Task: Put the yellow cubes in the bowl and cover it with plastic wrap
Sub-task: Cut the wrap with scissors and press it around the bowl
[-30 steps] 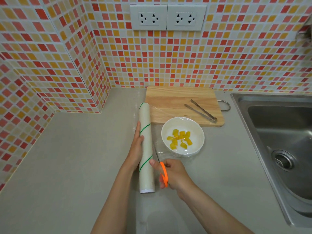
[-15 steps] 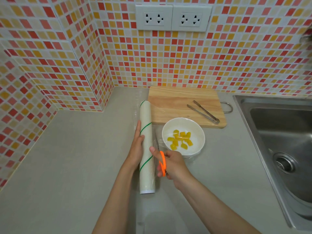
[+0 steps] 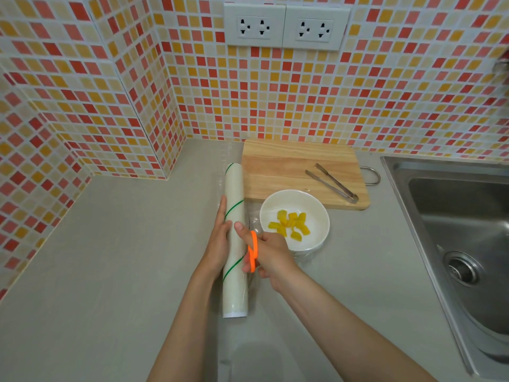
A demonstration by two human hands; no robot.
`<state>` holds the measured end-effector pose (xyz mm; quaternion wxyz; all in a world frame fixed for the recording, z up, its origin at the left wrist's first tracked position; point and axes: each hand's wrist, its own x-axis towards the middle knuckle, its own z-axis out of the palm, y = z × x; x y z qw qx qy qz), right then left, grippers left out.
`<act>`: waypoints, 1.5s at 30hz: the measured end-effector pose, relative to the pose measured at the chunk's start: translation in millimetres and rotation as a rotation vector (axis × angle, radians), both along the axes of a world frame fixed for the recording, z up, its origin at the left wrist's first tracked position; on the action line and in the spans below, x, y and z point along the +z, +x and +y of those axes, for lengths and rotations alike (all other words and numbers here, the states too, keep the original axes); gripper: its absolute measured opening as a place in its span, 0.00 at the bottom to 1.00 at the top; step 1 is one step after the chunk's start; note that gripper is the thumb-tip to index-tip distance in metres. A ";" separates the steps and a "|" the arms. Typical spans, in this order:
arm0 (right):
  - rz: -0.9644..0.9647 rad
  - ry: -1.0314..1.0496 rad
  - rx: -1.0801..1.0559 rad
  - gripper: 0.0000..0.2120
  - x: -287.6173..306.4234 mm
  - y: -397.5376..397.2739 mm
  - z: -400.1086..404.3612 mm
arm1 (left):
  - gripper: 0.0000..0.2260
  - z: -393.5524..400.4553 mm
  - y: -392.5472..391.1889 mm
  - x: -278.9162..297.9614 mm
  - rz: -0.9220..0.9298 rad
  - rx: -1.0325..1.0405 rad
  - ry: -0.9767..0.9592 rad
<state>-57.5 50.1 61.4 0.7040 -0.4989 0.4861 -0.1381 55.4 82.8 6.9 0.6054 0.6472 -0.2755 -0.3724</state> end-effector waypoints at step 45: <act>0.043 0.176 0.099 0.25 16.2 80.3 -66.9 | 0.25 42.7 28.6 7.4 0.217 -0.071 -0.129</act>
